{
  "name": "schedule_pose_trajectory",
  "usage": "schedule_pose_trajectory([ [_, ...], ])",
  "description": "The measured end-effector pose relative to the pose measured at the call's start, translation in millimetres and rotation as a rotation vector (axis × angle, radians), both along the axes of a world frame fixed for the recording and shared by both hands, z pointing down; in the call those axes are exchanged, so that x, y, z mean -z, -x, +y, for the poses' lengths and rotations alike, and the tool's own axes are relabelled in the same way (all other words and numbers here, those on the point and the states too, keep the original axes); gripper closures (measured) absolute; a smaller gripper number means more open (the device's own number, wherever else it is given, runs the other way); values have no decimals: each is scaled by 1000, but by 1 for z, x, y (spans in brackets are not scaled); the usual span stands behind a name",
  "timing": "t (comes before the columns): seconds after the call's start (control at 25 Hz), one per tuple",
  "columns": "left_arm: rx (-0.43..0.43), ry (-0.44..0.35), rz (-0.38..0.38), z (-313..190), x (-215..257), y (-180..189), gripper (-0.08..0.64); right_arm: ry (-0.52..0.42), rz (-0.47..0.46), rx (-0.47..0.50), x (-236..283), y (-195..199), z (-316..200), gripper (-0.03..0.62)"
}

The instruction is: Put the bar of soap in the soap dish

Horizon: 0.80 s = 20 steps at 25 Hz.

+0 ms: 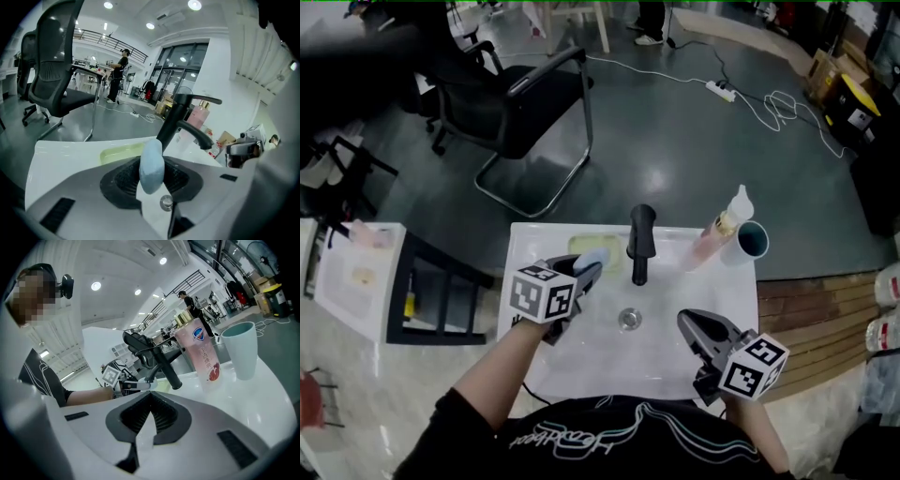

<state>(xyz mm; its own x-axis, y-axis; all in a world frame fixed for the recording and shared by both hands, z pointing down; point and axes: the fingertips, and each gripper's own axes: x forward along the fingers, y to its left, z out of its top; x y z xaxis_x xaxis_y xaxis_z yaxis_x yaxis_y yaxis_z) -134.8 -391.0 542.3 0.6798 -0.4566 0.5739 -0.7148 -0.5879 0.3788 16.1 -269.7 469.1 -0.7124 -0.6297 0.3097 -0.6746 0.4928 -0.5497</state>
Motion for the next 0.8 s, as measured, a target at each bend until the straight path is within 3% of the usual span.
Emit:
schedule_pose_trajectory([
  [0.52, -104, 69, -127, -24, -31, -16, 422, -12, -30, 13, -1, 6, -6, 566],
  [0.8, -114, 71, -180, -30, -32, -12, 420, -15, -22, 9, 2, 4, -9, 565],
])
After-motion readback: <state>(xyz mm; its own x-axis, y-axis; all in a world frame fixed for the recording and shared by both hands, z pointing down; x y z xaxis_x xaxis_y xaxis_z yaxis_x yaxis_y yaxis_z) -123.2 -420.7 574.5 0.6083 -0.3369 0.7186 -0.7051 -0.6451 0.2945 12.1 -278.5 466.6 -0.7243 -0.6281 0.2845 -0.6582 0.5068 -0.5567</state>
